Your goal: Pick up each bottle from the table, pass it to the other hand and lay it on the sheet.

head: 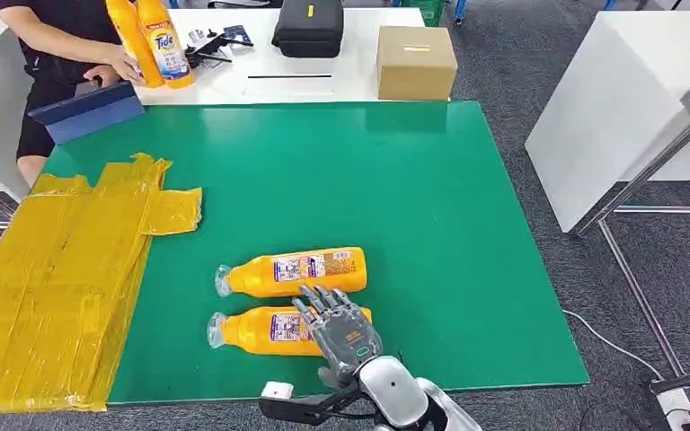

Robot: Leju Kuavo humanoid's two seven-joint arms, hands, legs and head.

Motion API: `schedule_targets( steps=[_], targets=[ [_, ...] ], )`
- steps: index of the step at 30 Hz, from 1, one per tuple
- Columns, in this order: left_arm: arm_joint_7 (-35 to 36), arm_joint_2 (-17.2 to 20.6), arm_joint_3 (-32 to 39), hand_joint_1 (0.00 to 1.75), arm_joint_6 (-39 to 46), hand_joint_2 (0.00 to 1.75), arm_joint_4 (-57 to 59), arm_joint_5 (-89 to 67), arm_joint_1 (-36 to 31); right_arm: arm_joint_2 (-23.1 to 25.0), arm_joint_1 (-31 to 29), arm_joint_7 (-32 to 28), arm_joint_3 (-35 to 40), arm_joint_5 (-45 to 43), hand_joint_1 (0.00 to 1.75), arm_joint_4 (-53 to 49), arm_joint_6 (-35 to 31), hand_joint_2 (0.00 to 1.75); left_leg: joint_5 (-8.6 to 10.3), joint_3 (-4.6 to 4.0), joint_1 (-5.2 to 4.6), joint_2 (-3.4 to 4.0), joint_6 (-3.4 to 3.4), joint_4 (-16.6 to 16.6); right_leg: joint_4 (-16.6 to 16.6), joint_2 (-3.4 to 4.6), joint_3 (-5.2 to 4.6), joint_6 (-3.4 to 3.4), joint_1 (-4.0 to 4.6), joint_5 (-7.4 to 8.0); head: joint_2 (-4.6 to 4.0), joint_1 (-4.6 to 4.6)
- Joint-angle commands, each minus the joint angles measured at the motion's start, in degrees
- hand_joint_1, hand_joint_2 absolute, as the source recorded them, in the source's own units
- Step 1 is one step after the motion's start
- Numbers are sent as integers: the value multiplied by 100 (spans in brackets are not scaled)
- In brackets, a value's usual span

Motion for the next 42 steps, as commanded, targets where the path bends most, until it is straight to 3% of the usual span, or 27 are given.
schedule_targets(
  steps=[1,32,37,42],
  targets=[
    [-362,-91,186,0,-8,0,200,-1,-75,-250,4,190,231,176,0,356,235,175,-3,23,4,4,-18,-8,-12,-2,23,-8,4,-2,0,0],
    [-257,-169,235,0,-97,0,156,-2,-137,-372,99,344,136,335,0,271,292,175,-3,17,4,3,-15,-5,-8,-2,15,-7,3,-2,0,0],
    [-170,-244,236,0,-77,0,177,-41,-157,-441,72,310,91,281,0,540,252,175,-3,20,4,5,-17,-6,-10,-1,18,-7,2,-1,0,-2],
    [-133,-300,302,0,86,0,20,37,47,-204,-80,265,-295,195,0,1349,154,175,-5,26,5,18,-17,-8,-13,12,23,-8,3,1,0,-2]
  ],
)
